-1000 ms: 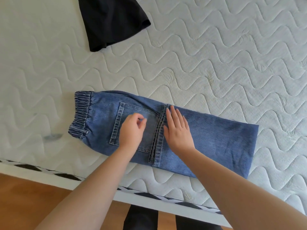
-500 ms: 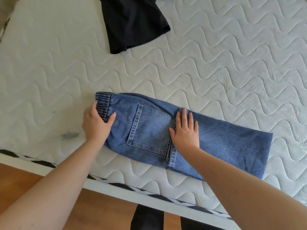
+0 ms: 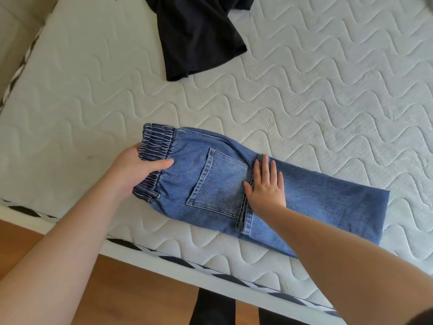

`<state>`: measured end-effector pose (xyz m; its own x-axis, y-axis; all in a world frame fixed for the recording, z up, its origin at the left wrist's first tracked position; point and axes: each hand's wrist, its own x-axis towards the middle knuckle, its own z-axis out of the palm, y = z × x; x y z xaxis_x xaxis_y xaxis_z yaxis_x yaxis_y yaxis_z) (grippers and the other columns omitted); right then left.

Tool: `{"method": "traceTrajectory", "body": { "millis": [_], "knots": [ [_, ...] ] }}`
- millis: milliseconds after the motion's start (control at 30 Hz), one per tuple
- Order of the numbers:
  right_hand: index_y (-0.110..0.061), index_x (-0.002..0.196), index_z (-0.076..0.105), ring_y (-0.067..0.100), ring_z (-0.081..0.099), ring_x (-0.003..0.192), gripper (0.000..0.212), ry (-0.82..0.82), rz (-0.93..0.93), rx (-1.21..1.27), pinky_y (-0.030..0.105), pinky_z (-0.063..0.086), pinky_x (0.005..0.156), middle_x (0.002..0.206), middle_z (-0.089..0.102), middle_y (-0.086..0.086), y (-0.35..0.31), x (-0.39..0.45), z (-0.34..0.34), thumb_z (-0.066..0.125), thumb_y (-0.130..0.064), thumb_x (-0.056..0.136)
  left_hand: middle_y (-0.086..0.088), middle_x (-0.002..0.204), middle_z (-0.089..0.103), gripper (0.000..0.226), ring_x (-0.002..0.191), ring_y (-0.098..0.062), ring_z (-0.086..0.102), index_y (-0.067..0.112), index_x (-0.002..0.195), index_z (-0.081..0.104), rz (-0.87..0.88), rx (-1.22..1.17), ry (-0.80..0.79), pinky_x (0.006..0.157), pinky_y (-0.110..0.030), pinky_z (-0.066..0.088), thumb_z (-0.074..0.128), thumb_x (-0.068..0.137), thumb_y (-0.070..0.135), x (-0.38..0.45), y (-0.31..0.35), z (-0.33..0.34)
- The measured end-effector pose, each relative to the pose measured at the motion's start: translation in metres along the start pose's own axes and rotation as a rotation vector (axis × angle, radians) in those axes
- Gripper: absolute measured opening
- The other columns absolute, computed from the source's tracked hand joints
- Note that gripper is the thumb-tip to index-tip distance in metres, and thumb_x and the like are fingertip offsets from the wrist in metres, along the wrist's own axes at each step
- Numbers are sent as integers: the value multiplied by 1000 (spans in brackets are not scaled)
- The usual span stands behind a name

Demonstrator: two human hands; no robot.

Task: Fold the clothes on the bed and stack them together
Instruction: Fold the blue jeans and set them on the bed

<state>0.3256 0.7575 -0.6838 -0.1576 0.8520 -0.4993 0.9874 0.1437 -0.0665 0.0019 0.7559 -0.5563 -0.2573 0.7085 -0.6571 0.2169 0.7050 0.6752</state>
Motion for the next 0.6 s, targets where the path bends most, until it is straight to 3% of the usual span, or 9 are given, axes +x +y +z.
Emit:
{"method": "traceTrajectory", "body": {
  "millis": [67, 200, 300, 400, 467, 533, 600],
  "knots": [
    [-19, 150, -23, 26, -22, 148, 71, -18, -9, 18, 45, -4, 122, 150, -43, 2, 3, 1, -1, 8, -57, 98, 8, 100, 76, 48, 96, -16, 72, 27, 105, 70, 52, 101, -35, 94, -46, 53, 90, 63, 38, -23, 20, 4],
    [-26, 151, -24, 21, -28, 146, 76, -124, -72, 103, 42, -11, 120, 149, -45, -3, 14, 2, -8, 14, -64, 97, 16, 99, 73, 50, 92, -4, 68, 34, 108, 63, 177, 306, -28, 89, -37, 53, 85, 67, 52, -59, 62, 21],
    [-33, 155, -9, 14, -22, 148, 70, -191, -151, 300, 37, -9, 121, 159, -27, -7, 33, 5, -22, 29, -56, 101, 26, 107, 66, 68, 96, 8, 62, 47, 122, 44, 275, 351, -97, 86, -26, 48, 84, 67, 49, -79, 93, 40],
    [-35, 155, 18, 9, 2, 150, 57, -225, -210, 666, 23, 11, 117, 163, -2, -13, 62, 3, -45, 42, -24, 104, 30, 108, 65, 74, 98, 8, 63, 58, 126, 37, 300, 336, -267, 87, -27, 51, 84, 73, 36, -95, 120, 62],
    [-41, 150, 31, 8, 30, 141, 61, -183, -172, 806, 22, 33, 106, 160, 14, -22, 80, -8, -58, 42, -9, 100, 21, 105, 69, 68, 93, -2, 68, 57, 121, 43, 260, 294, -385, 73, -34, 59, 84, 76, 28, -102, 137, 80],
    [-48, 145, 36, 9, 46, 129, 61, -134, -97, 926, 19, 50, 89, 154, 28, -25, 92, -26, -66, 42, -8, 99, 15, 100, 70, 63, 86, -8, 71, 57, 116, 46, 232, 293, -491, 59, -32, 58, 82, 73, 26, -108, 154, 103],
    [-48, 143, 39, 9, 53, 123, 57, -75, -22, 1086, 13, 51, 71, 146, 44, -20, 102, -46, -68, 42, -11, 100, 11, 96, 70, 59, 80, -10, 72, 55, 113, 47, 228, 317, -562, 55, -31, 57, 78, 75, 21, -111, 166, 134]
  ]
}}
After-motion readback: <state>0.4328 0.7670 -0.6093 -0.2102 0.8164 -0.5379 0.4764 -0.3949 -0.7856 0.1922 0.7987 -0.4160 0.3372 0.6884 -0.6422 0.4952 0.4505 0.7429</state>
